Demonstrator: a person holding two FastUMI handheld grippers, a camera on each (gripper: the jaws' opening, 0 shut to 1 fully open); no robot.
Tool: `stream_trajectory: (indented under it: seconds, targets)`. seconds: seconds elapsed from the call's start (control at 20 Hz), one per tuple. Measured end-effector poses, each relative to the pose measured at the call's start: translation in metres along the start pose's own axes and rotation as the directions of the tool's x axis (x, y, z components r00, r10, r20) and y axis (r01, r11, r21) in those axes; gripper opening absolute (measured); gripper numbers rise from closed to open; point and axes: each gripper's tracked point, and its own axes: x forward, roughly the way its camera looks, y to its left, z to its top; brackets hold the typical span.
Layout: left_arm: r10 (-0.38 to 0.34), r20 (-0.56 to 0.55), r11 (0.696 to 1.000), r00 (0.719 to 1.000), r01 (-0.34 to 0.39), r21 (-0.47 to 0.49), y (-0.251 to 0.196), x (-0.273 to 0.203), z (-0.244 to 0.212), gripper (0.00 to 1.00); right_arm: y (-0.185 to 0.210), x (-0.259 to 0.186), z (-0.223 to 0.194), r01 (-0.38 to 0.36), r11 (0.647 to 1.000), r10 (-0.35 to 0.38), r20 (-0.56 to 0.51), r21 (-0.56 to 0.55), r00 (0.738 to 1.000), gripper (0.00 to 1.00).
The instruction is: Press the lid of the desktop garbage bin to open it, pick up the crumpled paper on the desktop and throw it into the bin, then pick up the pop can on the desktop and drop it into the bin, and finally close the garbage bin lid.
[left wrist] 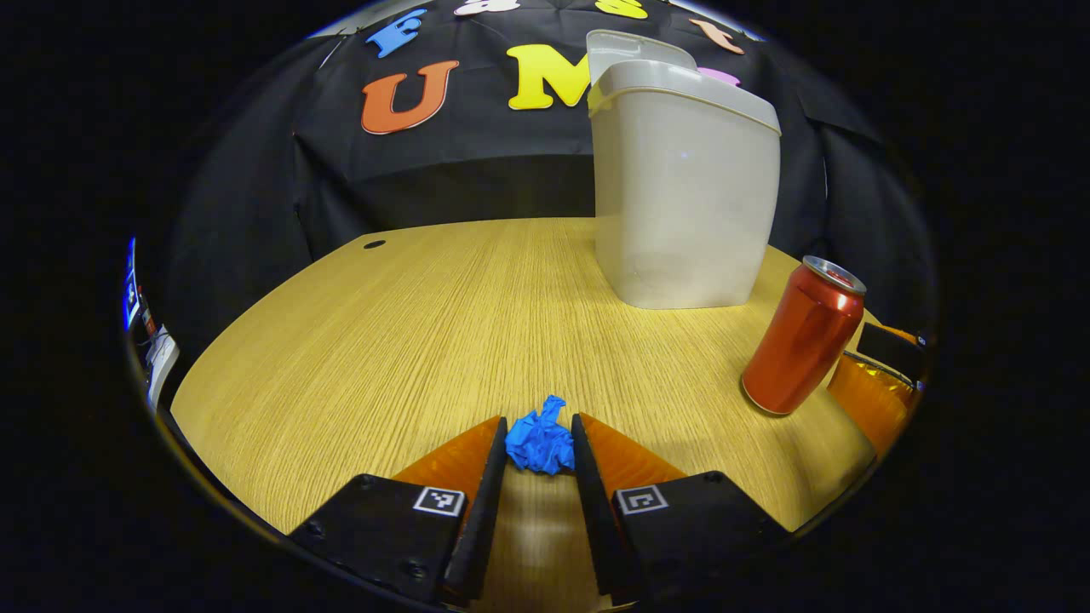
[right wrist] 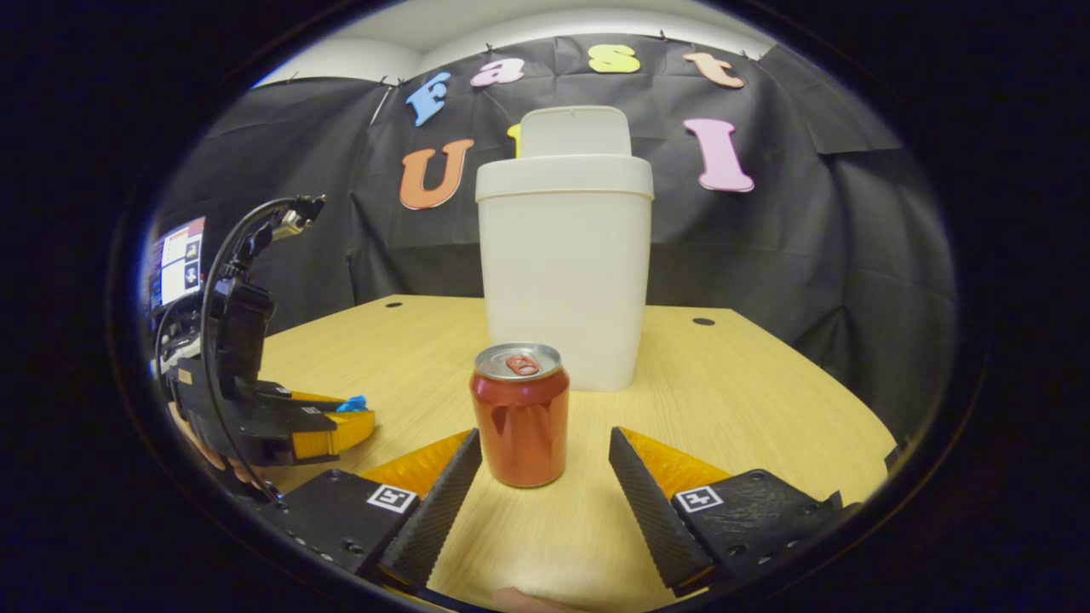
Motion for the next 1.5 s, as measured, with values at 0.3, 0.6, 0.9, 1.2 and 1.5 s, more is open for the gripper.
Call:
stream_trajectory:
  seconds: [0.3, 0.6, 0.9, 1.2, 1.5]
  targets:
    - [0.004, 0.01, 0.999, 1.0, -0.004, -0.043, -0.006, 0.007, 0.006, 0.3, 0.001, 0.009, 0.002, 0.005, 1.0, -0.005, -0.014, 0.008, 1.0, 0.94]
    - [0.021, 0.068, 0.998, 0.998, -0.016, -0.066, -0.006, 0.006, 0.017, 0.28, 0.008, 0.031, 0.001, -0.003, 1.0, 0.004, -0.04, 0.023, 0.999, 0.95]
    - [0.055, 0.171, 0.997, 0.984, -0.046, -0.055, 0.004, -0.019, 0.049, 0.28, 0.015, 0.045, 0.007, -0.007, 0.999, 0.009, -0.058, 0.037, 0.998, 0.82]
    - [0.056, 0.264, 0.996, 0.963, -0.037, -0.078, 0.006, -0.056, 0.071, 0.28, 0.01, 0.029, 0.061, 0.011, 1.0, -0.011, 0.039, -0.001, 0.999, 0.81]
    - [0.105, 0.365, 0.99, 0.925, -0.061, -0.131, 0.027, -0.095, 0.116, 0.28, -0.001, -0.01, 0.14, 0.025, 0.999, -0.019, 0.189, -0.03, 0.982, 0.81]
